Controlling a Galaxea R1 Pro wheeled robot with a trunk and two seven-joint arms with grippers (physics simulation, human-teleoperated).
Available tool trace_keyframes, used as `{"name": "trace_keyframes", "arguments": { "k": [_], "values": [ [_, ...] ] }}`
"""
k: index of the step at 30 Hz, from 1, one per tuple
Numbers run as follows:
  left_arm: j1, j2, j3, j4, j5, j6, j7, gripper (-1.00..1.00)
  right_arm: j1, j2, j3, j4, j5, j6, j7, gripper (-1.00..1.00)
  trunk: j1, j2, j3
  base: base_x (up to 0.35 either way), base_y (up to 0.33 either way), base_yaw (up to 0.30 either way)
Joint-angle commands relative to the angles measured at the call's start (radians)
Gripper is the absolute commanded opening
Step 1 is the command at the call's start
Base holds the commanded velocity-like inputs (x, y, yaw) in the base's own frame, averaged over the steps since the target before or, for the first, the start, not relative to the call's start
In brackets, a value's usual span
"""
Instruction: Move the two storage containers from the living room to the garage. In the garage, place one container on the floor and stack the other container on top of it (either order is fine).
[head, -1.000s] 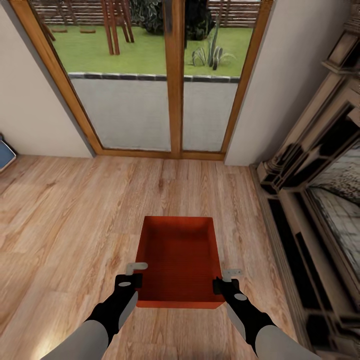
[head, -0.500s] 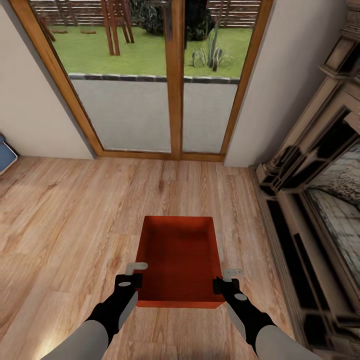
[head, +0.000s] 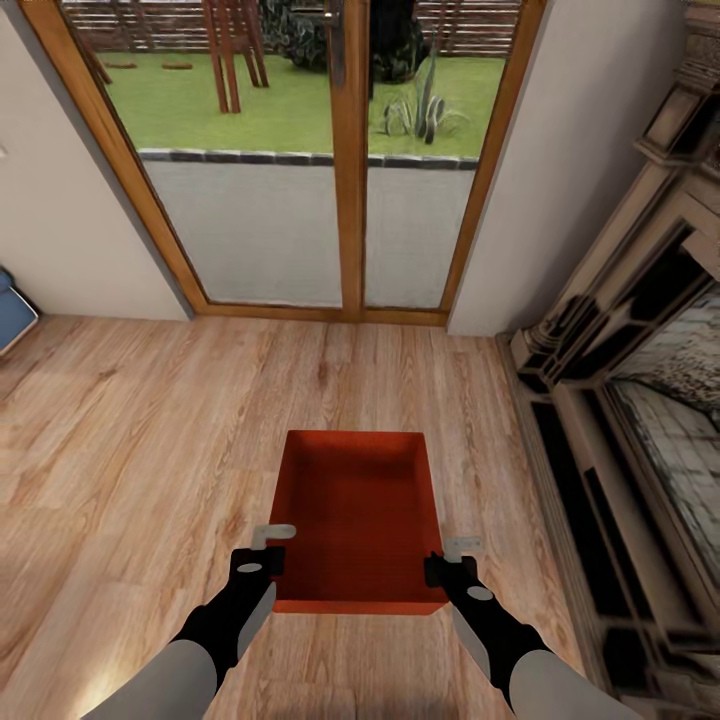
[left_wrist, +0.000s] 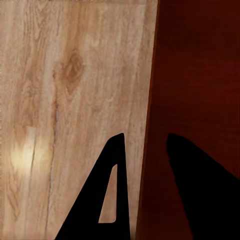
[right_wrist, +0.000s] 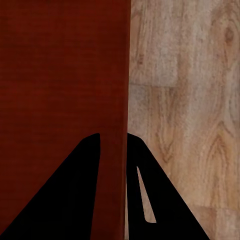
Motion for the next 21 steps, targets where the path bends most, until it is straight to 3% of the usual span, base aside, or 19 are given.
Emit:
{"name": "trace_keyframes", "arguments": {
  "k": [1, 21],
  "values": [
    [0.000, 0.002, -0.004, -0.002, 0.000, 0.009, 0.012, -1.00, -0.001, -0.001, -0.008, -0.001, 0.001, -0.003, -0.008, -1.00, -0.004, 0.007, 0.003, 0.000, 0.000, 0.000],
    [0.000, 0.003, -0.004, -0.003, 0.000, 0.009, 0.012, -1.00, -0.001, 0.002, -0.008, -0.003, 0.001, 0.001, -0.008, -1.00, -0.081, 0.147, 0.086, 0.000, 0.000, 0.000]
  ]
}}
